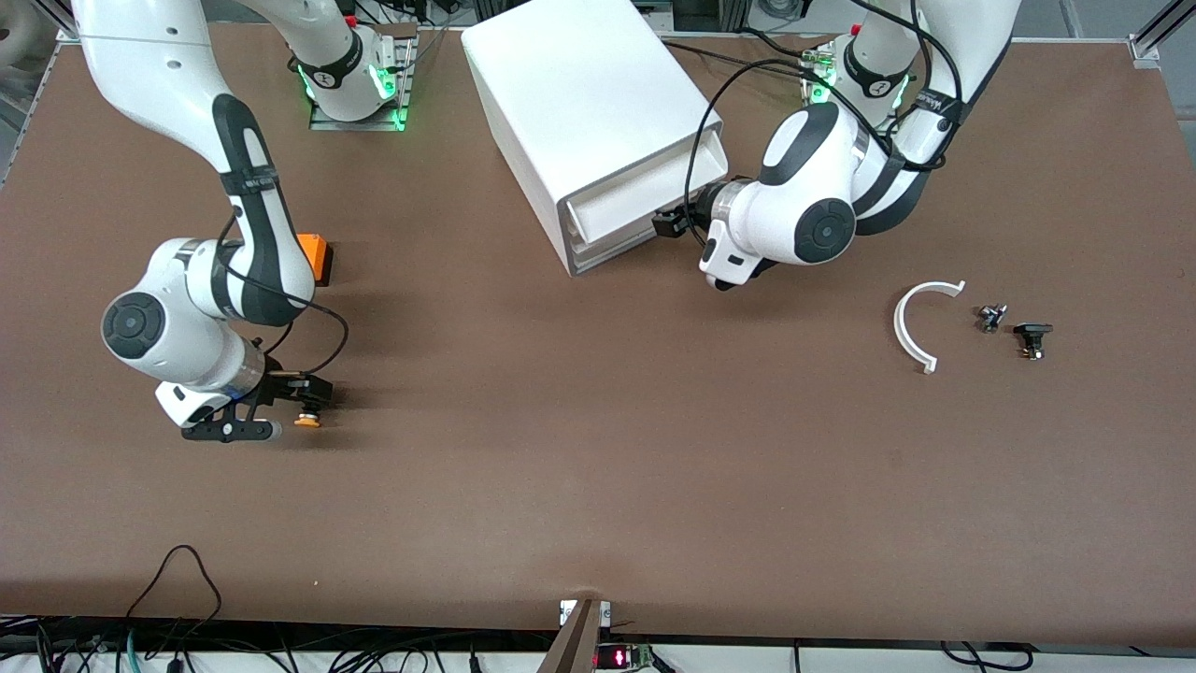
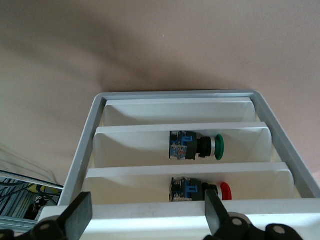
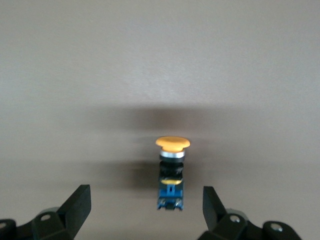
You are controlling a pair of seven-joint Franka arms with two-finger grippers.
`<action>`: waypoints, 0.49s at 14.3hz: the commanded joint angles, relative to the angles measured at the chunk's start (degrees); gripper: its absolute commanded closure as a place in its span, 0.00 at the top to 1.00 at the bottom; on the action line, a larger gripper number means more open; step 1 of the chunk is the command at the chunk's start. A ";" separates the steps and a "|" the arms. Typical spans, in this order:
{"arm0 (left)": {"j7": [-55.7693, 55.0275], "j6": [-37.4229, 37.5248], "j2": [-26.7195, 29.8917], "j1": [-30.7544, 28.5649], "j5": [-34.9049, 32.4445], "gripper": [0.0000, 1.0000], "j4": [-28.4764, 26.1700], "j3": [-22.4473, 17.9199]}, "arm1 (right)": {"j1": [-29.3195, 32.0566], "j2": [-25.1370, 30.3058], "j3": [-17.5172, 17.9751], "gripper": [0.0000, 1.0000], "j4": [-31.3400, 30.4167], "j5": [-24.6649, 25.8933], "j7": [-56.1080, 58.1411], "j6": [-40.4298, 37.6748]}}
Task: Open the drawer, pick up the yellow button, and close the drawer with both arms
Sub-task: 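Push the drawer shut with the left gripper while the right gripper carries the button, then lower the orange button onto the table and open the right gripper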
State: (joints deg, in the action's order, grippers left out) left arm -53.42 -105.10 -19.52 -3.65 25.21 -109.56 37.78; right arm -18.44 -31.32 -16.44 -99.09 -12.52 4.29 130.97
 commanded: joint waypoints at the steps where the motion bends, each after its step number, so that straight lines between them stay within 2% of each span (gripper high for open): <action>1: 0.24 1.57 -1.04 0.22 4.05 0.99 1.10 0.63 | -0.46 5.56 0.18 0.99 -0.84 -0.57 0.46 -4.22; 4: 0.34 1.56 -1.39 2.23 6.17 0.99 1.01 0.63 | -0.63 9.78 0.00 0.99 -0.84 0.39 0.55 -7.74; 7: -0.10 1.65 -1.74 3.30 6.26 0.99 1.01 0.54 | -0.64 13.73 0.09 0.99 -0.76 4.08 0.55 -10.11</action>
State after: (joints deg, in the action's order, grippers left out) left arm -53.21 -104.48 -20.51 -1.20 29.60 -109.44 38.14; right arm -18.95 -20.88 -16.43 -98.98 -10.34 4.34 123.07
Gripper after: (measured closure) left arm 0.004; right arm 0.009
